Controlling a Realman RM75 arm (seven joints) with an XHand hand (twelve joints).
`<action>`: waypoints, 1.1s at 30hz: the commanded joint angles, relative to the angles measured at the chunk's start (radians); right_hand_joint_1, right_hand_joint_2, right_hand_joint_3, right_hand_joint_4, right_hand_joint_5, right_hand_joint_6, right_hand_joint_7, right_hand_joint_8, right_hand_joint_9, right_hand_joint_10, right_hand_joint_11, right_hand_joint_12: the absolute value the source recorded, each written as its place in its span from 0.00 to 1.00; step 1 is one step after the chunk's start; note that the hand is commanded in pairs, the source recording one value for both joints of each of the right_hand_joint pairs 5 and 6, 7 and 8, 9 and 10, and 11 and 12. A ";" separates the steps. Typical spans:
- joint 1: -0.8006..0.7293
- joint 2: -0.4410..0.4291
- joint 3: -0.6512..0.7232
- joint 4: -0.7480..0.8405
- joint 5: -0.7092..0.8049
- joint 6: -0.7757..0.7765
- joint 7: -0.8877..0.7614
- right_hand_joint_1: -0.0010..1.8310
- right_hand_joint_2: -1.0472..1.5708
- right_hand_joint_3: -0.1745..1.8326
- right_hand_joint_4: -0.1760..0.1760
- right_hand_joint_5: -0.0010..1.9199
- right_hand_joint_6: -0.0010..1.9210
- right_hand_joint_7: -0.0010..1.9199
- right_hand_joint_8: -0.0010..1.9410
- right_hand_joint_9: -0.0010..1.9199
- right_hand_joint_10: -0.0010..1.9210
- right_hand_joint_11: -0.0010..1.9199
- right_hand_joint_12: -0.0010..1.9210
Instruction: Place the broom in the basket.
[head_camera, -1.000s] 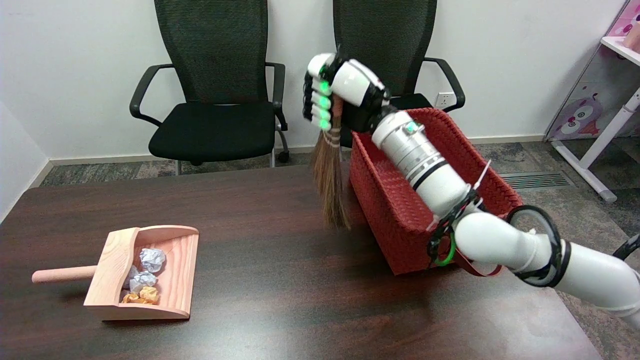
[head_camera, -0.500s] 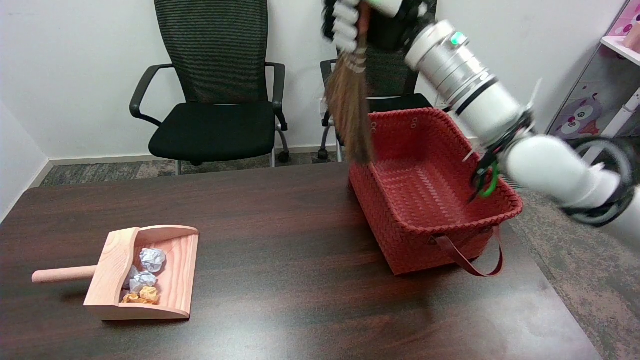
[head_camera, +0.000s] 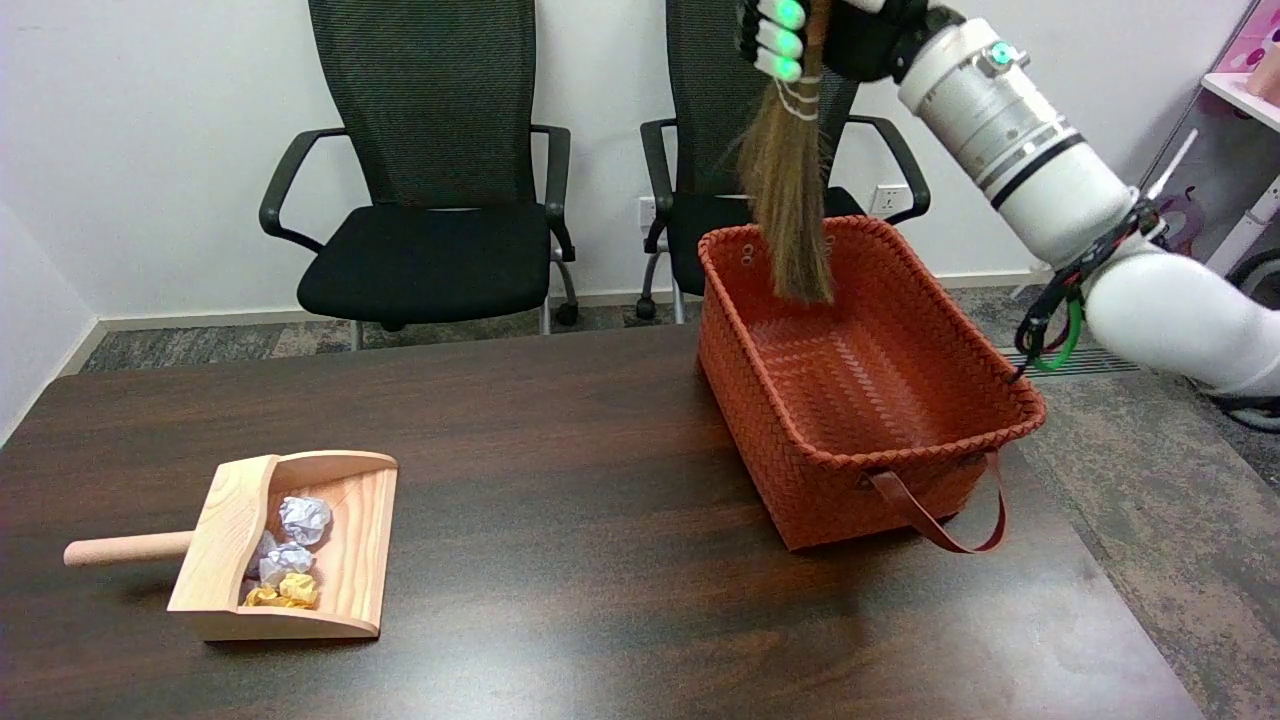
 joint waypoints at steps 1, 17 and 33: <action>-0.068 0.013 -0.366 0.311 -0.316 0.521 0.428 0.50 0.87 0.92 0.49 1.00 1.00 1.00 0.99 1.00 1.00 1.00 1.00; -0.119 -0.243 -0.450 0.807 -0.627 0.783 0.871 0.49 0.86 0.98 0.46 1.00 1.00 1.00 0.99 1.00 1.00 1.00 1.00; -0.143 -0.254 -0.440 0.863 -0.867 0.774 0.966 0.50 0.92 0.88 0.50 1.00 1.00 1.00 0.99 1.00 1.00 1.00 1.00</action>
